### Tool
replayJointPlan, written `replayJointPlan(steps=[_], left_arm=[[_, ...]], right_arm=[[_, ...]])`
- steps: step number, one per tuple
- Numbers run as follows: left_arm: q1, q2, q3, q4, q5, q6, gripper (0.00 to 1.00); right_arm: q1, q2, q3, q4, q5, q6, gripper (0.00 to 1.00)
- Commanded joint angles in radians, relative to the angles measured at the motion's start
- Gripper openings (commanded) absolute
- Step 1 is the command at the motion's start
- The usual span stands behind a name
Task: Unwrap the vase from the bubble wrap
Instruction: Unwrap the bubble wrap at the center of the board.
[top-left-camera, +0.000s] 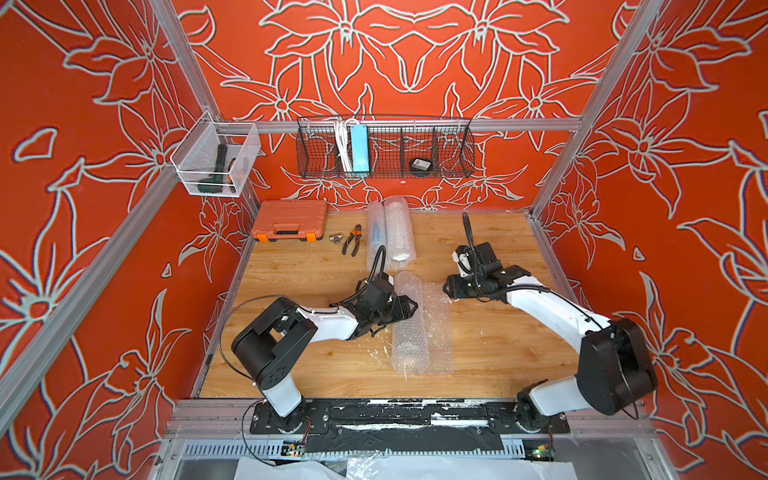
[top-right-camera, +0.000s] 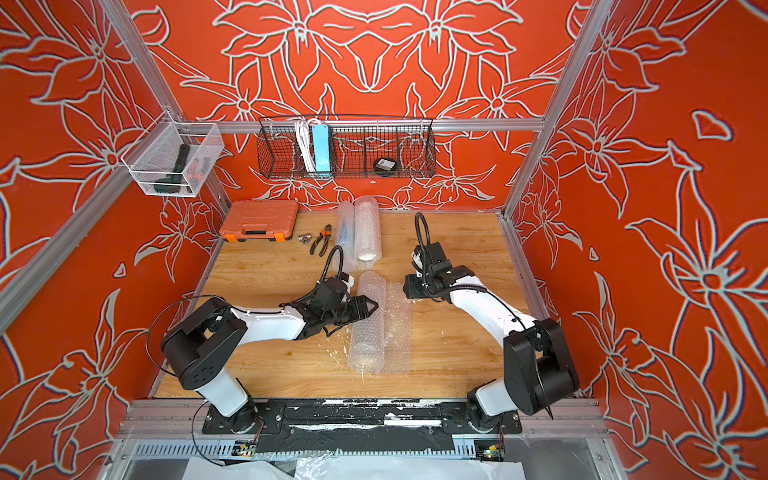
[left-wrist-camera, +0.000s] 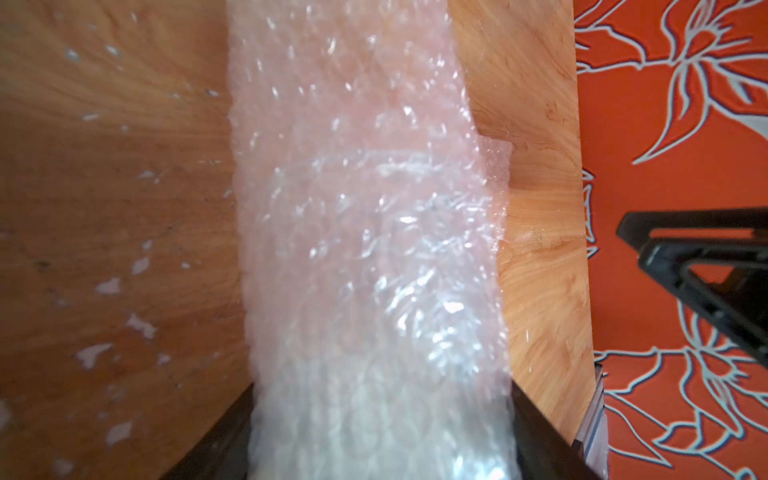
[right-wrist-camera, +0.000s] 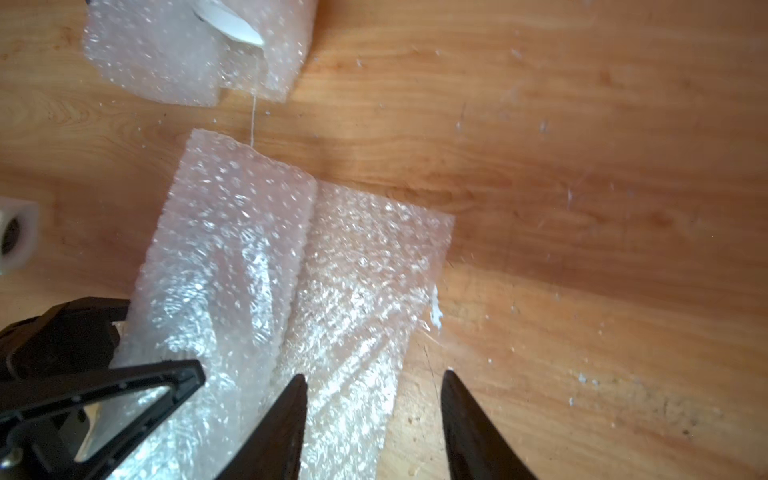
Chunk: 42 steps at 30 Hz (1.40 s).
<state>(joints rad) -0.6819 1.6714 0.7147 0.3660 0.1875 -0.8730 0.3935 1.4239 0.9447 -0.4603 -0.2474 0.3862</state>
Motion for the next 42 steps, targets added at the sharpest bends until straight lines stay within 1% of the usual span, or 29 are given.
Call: replayJointPlan(steps=[1,7,10,19,23,30,32,38,40,42], left_arm=[[-0.005,-0.005,-0.027,-0.065,-0.028,-0.009,0.64],[-0.005,-0.008,-0.03,-0.061,-0.026,-0.011,0.64],[-0.005,-0.014,-0.031,-0.062,-0.022,-0.005,0.64],[-0.005,-0.022,-0.019,-0.068,-0.001,0.03,0.64],[-0.005,-0.022,-0.011,-0.077,0.006,0.045,0.64],[-0.005,-0.028,-0.01,-0.076,0.006,0.048,0.64],[-0.005,-0.029,-0.01,-0.076,0.008,0.049,0.64],[-0.005,-0.05,-0.006,-0.084,0.012,0.07,0.65],[-0.005,-0.061,0.001,-0.1,0.016,0.096,0.68],[-0.005,-0.075,0.012,-0.123,0.015,0.125,0.72]], right_arm=[[-0.017,-0.035,-0.052,-0.004,-0.117,0.041,0.51],[-0.045,-0.035,-0.147,0.076,-0.226,0.072,0.47],[-0.049,-0.021,-0.174,0.09,-0.227,0.075,0.45],[-0.053,0.042,-0.225,0.153,-0.235,0.088,0.44],[-0.055,0.076,-0.241,0.201,-0.268,0.1,0.43],[-0.056,0.123,-0.257,0.254,-0.295,0.121,0.38],[-0.056,0.134,-0.259,0.266,-0.301,0.123,0.34],[-0.058,0.142,-0.261,0.305,-0.329,0.136,0.05],[-0.056,0.131,-0.253,0.302,-0.331,0.137,0.01],[-0.056,0.112,-0.242,0.292,-0.33,0.135,0.0]])
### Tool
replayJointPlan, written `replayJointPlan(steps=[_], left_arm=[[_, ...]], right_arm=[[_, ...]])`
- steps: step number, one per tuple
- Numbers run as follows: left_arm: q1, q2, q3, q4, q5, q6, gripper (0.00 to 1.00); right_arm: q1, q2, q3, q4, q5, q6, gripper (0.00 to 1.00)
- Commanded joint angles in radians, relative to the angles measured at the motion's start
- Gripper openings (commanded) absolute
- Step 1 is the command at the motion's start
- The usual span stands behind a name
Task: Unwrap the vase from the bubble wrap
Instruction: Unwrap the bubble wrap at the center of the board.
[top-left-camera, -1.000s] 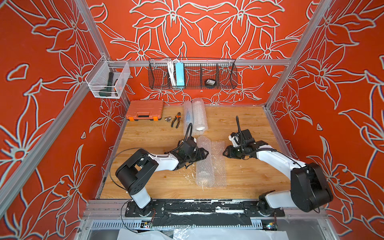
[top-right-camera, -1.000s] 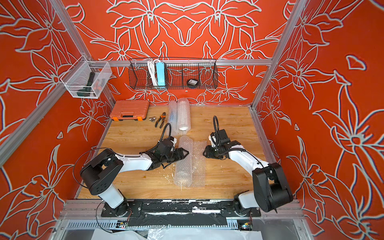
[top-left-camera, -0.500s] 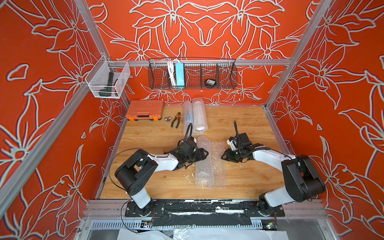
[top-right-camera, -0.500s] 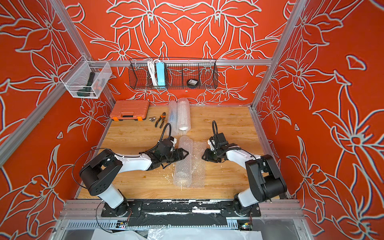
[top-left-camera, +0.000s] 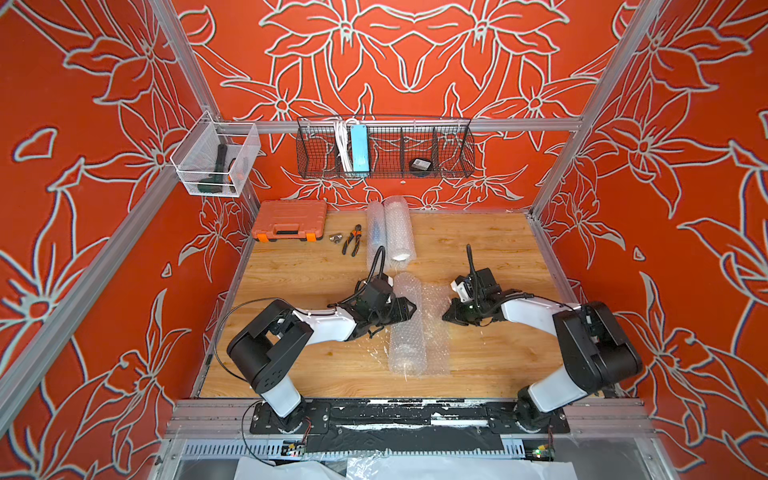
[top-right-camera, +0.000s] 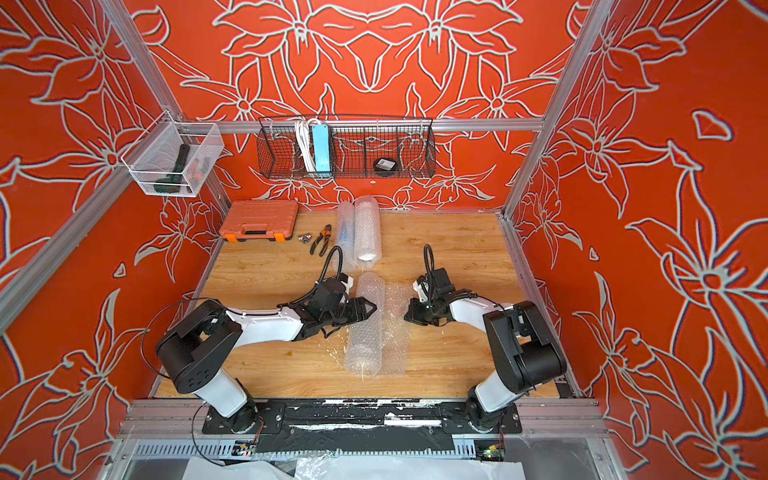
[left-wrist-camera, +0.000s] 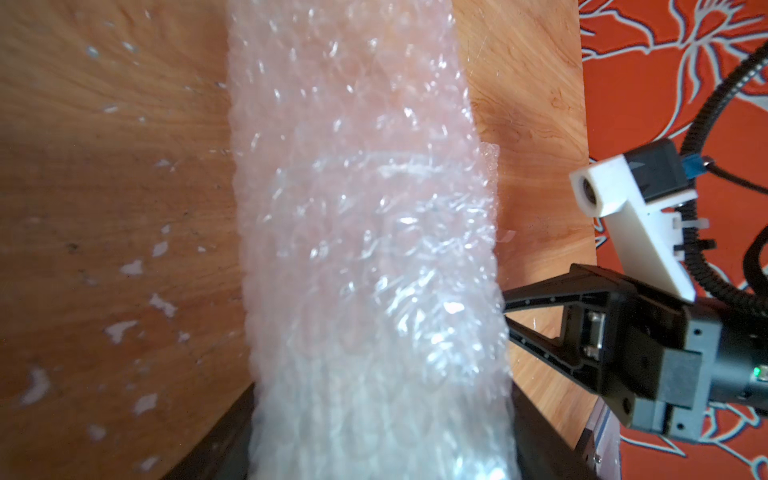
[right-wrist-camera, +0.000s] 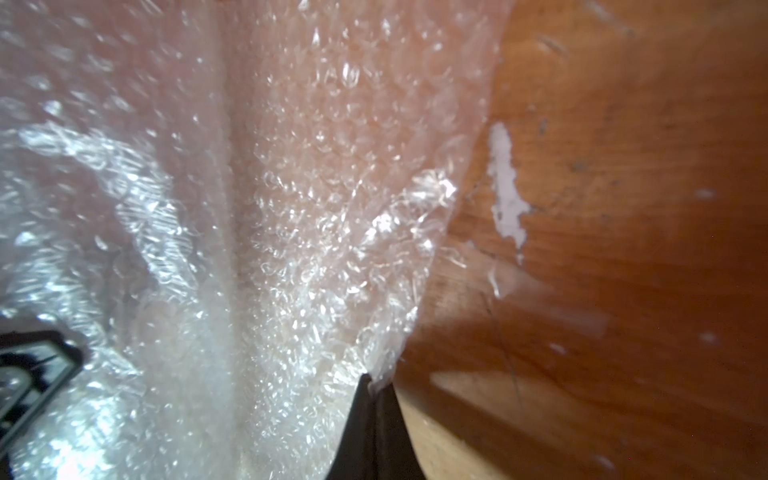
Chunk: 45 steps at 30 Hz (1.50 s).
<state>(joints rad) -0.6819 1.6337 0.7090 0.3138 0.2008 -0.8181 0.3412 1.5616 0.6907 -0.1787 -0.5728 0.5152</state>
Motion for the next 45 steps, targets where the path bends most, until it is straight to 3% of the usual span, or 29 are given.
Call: replayJointPlan(steps=[1,6,11,16,24,29,45], left_arm=[[-0.005,-0.045,0.026,-0.09,-0.002,0.088,0.75],[-0.005,-0.103,0.05,-0.179,-0.027,0.177,0.9],[-0.005,-0.151,0.077,-0.274,-0.05,0.241,0.98],[-0.007,-0.143,0.1,-0.318,-0.012,0.252,0.98],[-0.018,-0.096,0.15,-0.469,-0.155,0.259,0.97],[-0.019,-0.102,0.133,-0.466,-0.14,0.281,0.97],[0.031,-0.256,0.02,-0.469,-0.222,0.316,0.93]], right_arm=[[-0.004,-0.035,0.018,0.001,-0.004,0.005,0.0],[-0.003,-0.071,0.06,-0.038,-0.017,-0.004,0.0],[0.002,-0.085,0.09,-0.052,-0.041,0.001,0.0],[0.017,-0.096,0.113,-0.066,-0.045,0.006,0.0],[0.047,-0.136,0.151,-0.104,-0.024,0.014,0.0],[0.063,-0.149,0.17,-0.114,-0.026,0.019,0.0],[0.091,-0.173,0.199,-0.158,0.014,0.016,0.0]])
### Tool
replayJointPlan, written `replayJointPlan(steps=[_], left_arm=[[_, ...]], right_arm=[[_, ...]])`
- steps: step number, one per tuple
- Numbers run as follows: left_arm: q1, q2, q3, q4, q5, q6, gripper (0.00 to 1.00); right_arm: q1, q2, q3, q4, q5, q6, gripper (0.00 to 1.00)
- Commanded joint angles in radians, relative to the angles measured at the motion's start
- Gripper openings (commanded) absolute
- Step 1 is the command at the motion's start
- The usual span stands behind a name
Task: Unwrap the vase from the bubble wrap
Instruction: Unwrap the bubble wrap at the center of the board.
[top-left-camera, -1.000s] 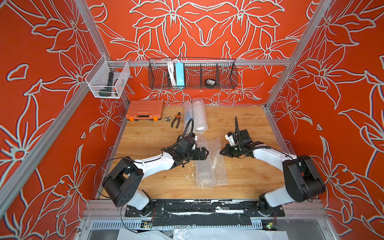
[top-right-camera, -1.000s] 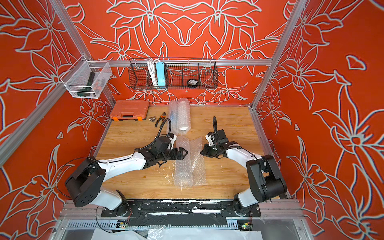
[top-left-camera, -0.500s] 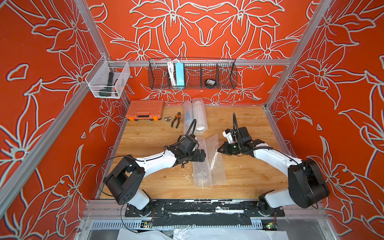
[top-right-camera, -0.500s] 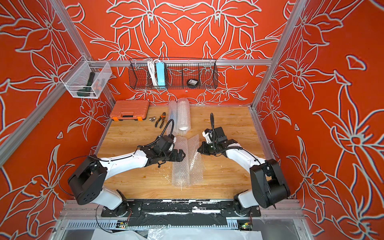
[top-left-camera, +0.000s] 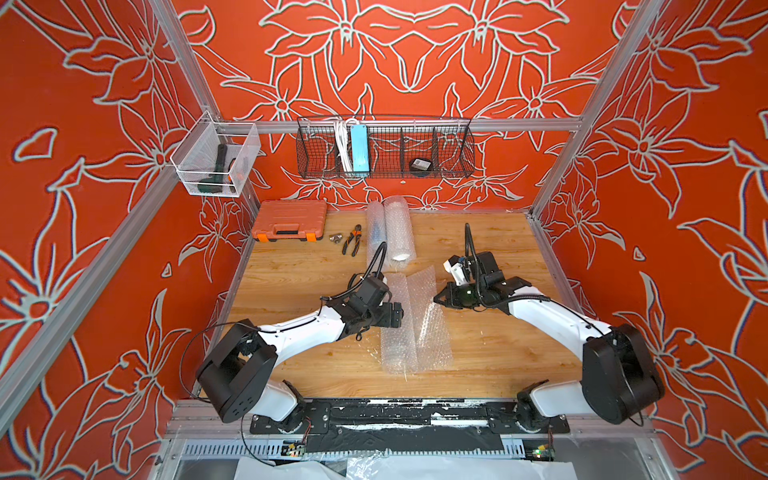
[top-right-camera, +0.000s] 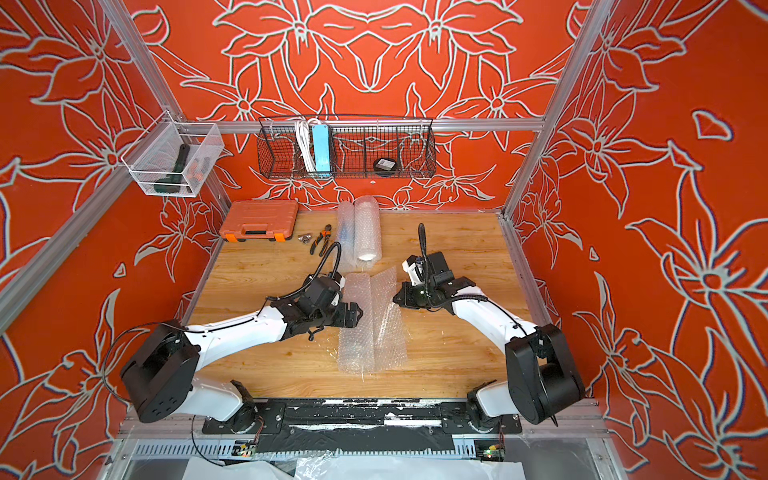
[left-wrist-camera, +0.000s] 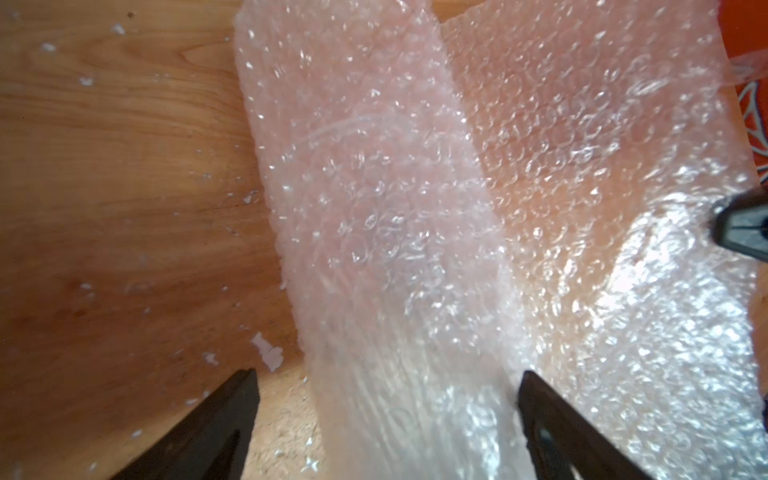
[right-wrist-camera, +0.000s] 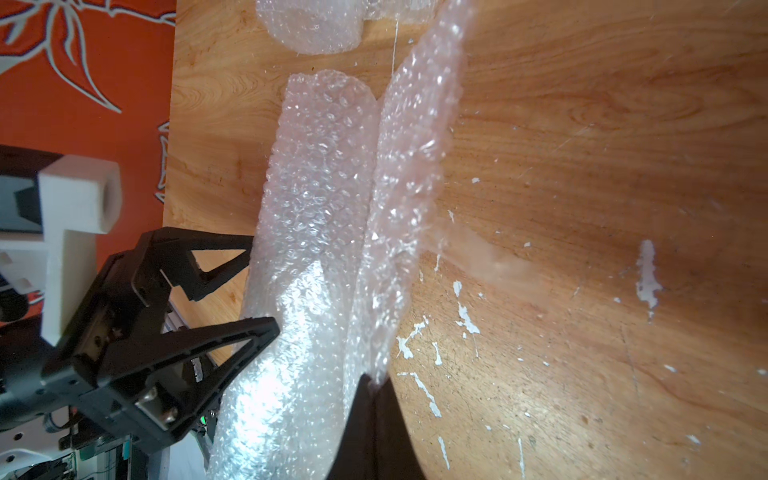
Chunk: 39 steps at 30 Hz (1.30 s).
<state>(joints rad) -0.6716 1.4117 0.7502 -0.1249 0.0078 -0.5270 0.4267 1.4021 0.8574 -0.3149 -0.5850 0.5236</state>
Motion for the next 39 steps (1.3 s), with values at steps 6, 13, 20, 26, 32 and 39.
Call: replayJointPlan(steps=[6,13,20,26,32,39], left_arm=[[0.063,-0.075,-0.06,-0.044,-0.034,0.033,0.91],[0.081,-0.119,-0.055,-0.111,-0.141,0.024,0.84],[0.081,-0.229,-0.036,-0.093,-0.1,0.049,0.82],[0.081,-0.228,-0.023,-0.027,0.064,0.029,0.93],[0.058,-0.117,0.035,-0.078,0.065,0.033,0.95],[0.016,-0.032,0.072,-0.143,-0.022,0.053,0.93]], right_arm=[[0.012,-0.011,0.035,-0.026,0.042,0.009,0.0],[0.019,-0.009,0.04,-0.03,0.048,0.012,0.0],[0.026,0.001,0.046,-0.025,0.049,0.015,0.0],[0.033,0.005,0.049,-0.022,0.049,0.02,0.0],[0.047,0.001,0.063,-0.019,0.04,0.031,0.0],[0.067,0.004,0.091,-0.022,0.041,0.037,0.0]])
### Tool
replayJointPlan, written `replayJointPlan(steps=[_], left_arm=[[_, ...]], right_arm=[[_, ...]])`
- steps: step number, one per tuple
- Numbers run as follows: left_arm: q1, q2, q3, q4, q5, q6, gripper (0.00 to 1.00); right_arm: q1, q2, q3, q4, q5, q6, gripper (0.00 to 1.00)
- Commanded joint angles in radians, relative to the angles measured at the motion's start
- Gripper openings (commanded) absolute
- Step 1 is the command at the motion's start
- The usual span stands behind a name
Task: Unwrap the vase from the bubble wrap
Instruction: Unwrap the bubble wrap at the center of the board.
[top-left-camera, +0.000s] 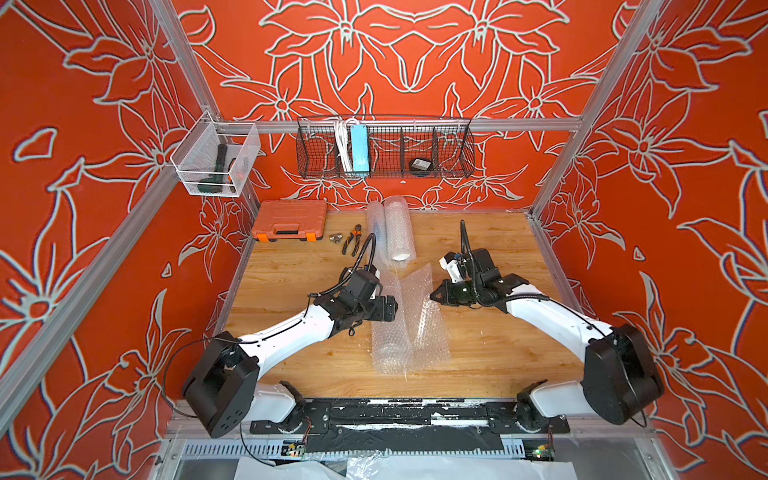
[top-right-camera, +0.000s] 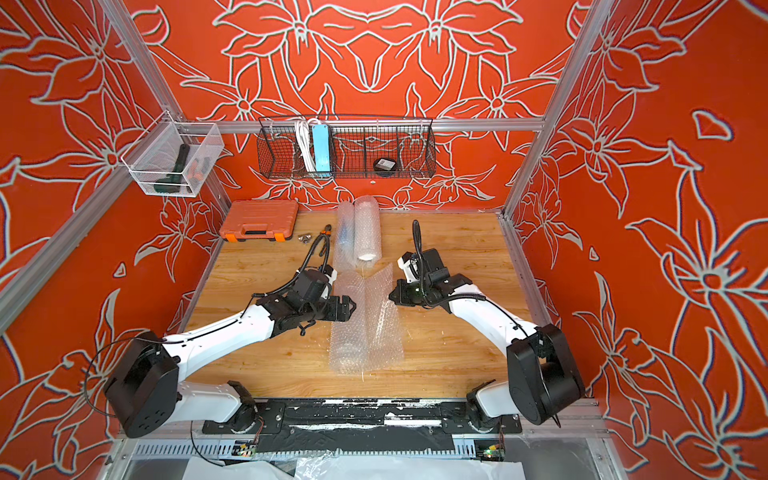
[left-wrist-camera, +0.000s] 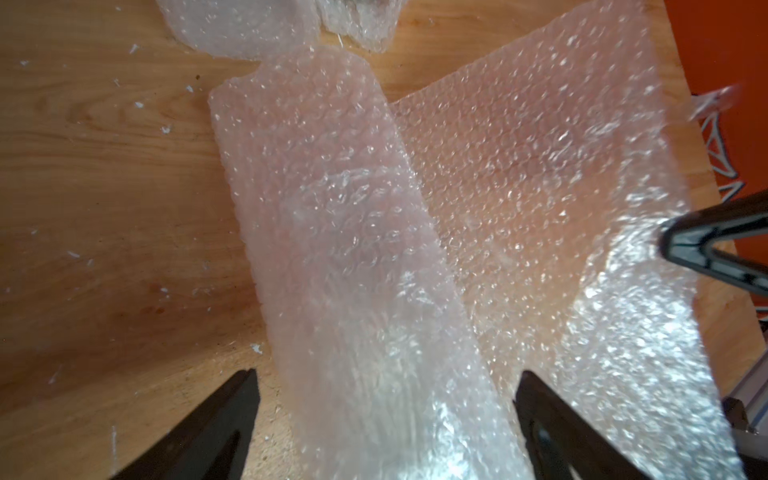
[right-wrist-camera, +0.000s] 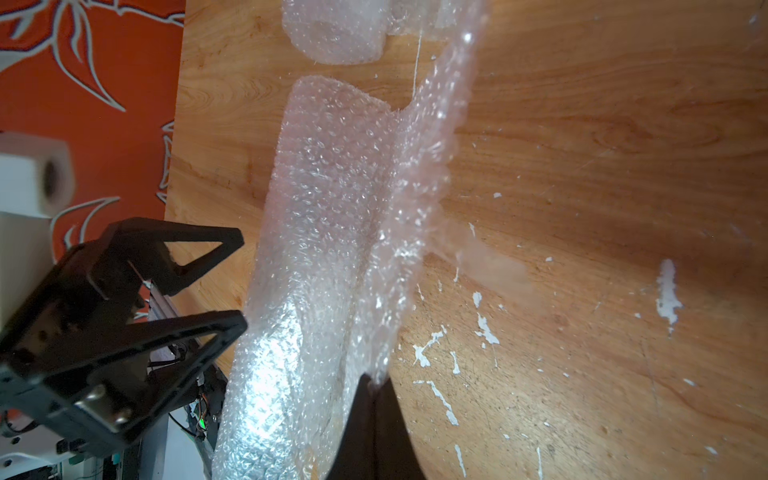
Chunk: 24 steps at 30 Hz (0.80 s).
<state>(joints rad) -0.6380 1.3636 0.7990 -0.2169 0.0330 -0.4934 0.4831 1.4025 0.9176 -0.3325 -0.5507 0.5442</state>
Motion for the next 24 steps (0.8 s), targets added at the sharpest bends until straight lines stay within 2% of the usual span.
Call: replayJointPlan(steps=[1,4,7,14,24], left_arm=[[-0.02,0.021,0.024,-0.052,-0.047,0.023,0.93],[-0.025,0.035,0.02,-0.028,-0.002,0.042,0.9],[-0.025,0.048,0.013,-0.013,0.015,0.048,0.83],[-0.025,0.047,-0.004,-0.053,-0.068,0.053,0.73],[-0.025,-0.063,-0.057,-0.063,-0.183,0.046,0.6]], right_arm=[[0.014,0.005,0.032,-0.004,0.006,0.016,0.0],[0.021,0.011,0.036,-0.004,0.01,0.017,0.0],[0.024,0.016,0.037,-0.005,0.016,0.016,0.0],[0.024,0.015,0.034,-0.025,0.054,0.004,0.0],[0.026,0.013,0.037,-0.067,0.124,-0.004,0.0]])
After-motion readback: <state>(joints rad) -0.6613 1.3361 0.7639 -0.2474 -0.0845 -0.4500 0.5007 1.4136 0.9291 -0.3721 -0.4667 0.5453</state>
